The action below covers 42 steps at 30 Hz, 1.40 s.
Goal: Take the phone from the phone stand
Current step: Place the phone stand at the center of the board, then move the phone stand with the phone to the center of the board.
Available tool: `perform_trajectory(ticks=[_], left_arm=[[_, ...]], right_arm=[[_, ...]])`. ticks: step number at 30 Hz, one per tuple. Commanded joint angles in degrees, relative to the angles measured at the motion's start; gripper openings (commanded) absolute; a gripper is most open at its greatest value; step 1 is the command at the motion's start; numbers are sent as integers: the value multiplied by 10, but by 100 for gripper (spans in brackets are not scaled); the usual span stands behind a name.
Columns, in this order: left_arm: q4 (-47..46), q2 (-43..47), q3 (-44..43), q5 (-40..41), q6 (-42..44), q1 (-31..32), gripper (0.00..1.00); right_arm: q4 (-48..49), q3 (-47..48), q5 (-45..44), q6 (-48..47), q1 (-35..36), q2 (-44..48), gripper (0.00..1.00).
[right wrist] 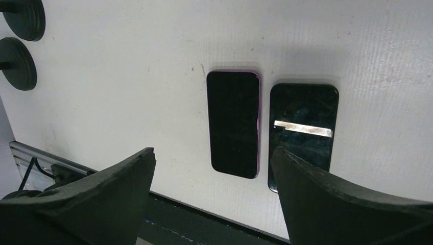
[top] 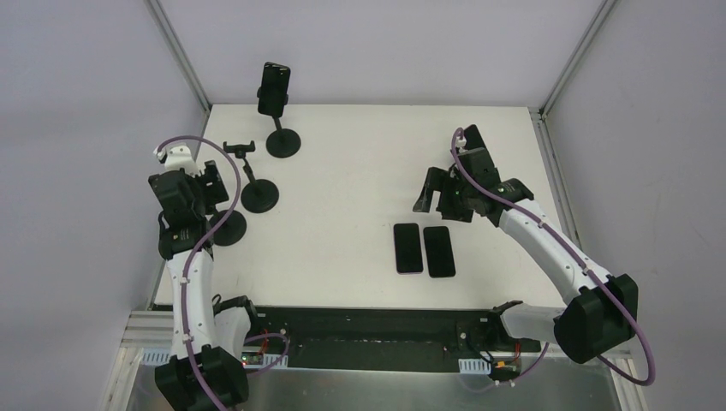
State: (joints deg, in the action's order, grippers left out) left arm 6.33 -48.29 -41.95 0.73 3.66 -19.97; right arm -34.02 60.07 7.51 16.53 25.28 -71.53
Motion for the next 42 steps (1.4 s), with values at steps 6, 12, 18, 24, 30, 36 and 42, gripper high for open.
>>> perform_trajectory(ticks=[6, 12, 18, 24, 30, 36, 42], left_arm=[[46, 52, -37, 78, -8, -2, 99], [71, 93, -69, 110, -18, 16, 99], [153, 65, -146, 113, -35, 33, 99], [230, 15, -250, 82, -75, 46, 99], [280, -66, -366, 94, -44, 156, 99], [280, -186, -463, 64, -6, 242, 99], [280, -336, -577, -5, 23, 250, 99]], right_arm=[[-31, 51, -18, 45, -6, 1, 88], [-64, 84, -25, 55, -7, -16, 90], [-59, 78, -93, 76, -10, -1, 100], [-80, 82, -141, 69, -17, 20, 100], [-98, 81, -157, 56, -21, 33, 100], [-110, 76, -133, 67, -21, 34, 99], [-101, 49, -123, 76, -21, 56, 99]])
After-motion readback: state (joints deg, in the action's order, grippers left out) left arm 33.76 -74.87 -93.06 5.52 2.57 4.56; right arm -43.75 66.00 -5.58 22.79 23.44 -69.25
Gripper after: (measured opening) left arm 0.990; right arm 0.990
